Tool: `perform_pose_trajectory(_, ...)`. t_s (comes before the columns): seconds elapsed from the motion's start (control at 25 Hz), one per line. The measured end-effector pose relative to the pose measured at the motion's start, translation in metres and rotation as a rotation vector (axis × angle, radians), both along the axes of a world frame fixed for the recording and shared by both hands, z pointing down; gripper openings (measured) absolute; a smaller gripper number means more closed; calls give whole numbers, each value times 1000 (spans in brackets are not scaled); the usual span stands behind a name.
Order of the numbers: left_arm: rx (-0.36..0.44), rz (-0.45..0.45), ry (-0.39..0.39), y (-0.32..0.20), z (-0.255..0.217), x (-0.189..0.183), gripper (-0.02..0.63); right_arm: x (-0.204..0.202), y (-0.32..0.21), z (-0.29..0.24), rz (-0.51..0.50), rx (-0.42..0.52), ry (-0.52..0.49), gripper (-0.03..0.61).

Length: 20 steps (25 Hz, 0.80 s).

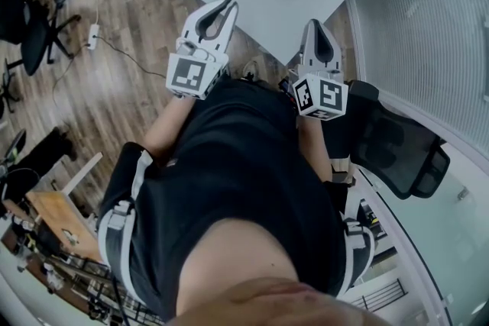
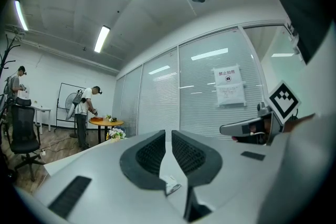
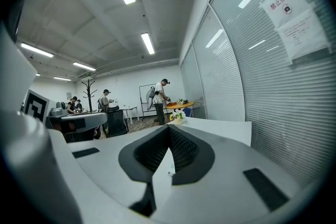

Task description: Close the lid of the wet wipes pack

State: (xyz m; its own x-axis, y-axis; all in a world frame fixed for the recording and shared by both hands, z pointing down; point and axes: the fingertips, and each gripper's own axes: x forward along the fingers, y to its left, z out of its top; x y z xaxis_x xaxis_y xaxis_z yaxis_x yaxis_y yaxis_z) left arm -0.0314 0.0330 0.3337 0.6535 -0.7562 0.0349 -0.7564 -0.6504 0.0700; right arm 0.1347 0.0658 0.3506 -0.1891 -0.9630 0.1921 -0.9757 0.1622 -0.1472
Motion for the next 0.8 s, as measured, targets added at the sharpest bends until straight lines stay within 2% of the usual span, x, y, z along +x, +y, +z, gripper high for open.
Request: perform_pose_trajectory(0.8, 3, 17, 4, 4, 0, -6, 54, -8, 4, -2, 18, -7, 20, 21)
